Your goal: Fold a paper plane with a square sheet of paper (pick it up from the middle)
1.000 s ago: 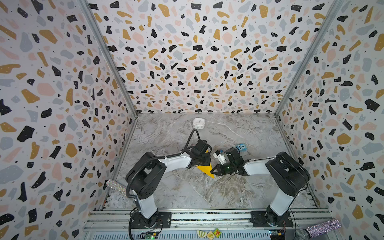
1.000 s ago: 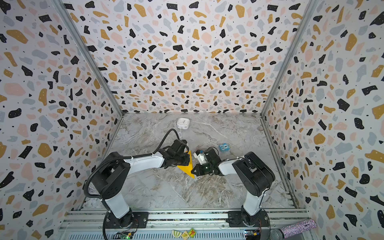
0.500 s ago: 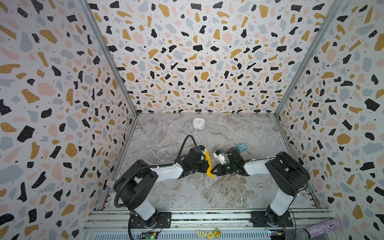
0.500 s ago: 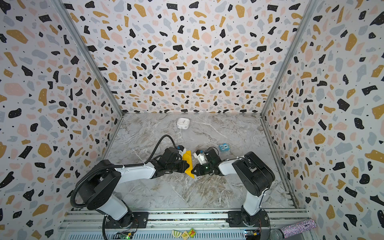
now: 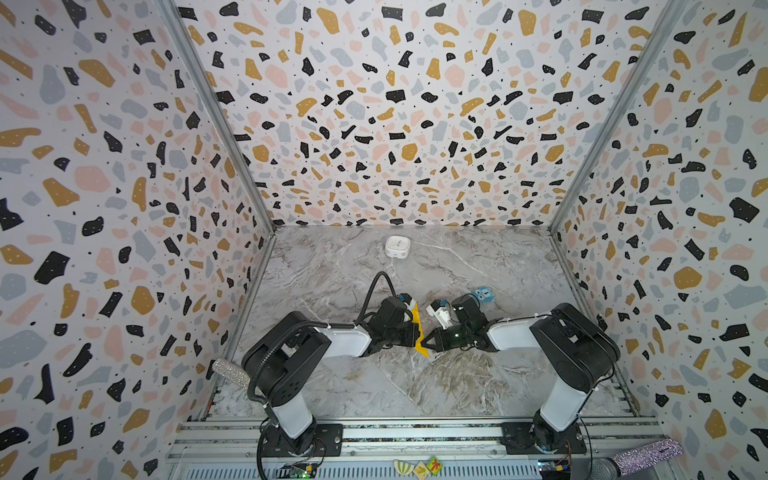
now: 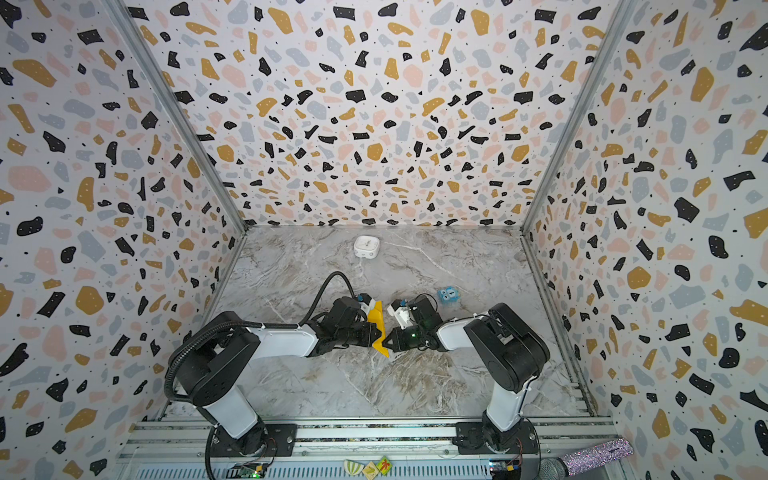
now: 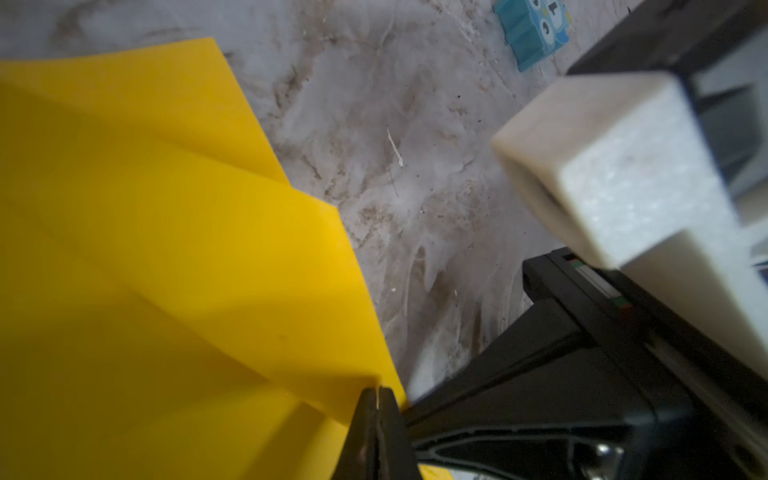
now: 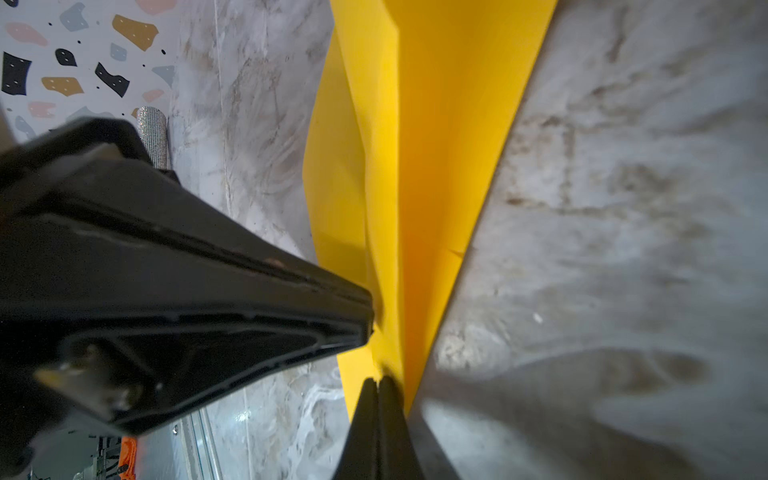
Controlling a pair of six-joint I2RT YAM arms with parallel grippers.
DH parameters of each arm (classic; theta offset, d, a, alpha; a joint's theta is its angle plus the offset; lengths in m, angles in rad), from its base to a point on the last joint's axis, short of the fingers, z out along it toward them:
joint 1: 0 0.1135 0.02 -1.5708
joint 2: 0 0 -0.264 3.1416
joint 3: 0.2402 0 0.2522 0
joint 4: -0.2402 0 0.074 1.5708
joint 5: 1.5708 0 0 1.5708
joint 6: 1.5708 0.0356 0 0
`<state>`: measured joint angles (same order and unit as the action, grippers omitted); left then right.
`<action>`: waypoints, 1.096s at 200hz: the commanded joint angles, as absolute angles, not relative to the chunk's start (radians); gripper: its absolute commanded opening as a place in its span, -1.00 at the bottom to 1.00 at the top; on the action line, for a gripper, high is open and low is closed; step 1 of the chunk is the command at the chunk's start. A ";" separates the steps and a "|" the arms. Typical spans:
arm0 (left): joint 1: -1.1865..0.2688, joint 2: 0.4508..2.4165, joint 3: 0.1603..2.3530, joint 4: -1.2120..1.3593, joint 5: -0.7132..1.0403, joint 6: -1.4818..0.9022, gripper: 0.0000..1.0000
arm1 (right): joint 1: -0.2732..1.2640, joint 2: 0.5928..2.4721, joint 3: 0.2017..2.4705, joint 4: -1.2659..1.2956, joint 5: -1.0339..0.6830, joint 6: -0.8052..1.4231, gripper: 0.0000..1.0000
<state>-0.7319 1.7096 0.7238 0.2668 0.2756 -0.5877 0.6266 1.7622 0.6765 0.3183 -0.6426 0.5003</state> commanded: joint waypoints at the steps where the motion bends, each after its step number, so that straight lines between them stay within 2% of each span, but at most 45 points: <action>1: -0.725 1.726 0.704 0.301 0.260 -0.574 -0.89 | 0.625 1.807 0.649 0.222 -0.575 0.497 -0.98; 114: -0.661 1.784 0.672 0.319 0.248 -0.563 -0.89 | 0.622 1.819 0.638 0.175 -0.547 0.469 -0.98; 219: -0.620 1.786 0.744 0.325 0.332 -0.526 -0.69 | 0.621 1.830 0.627 0.128 -0.496 0.436 -1.00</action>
<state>-0.6365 1.7752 0.7216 0.3511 0.3416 -0.5526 0.6231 1.7683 0.6762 0.3103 -0.6369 0.4583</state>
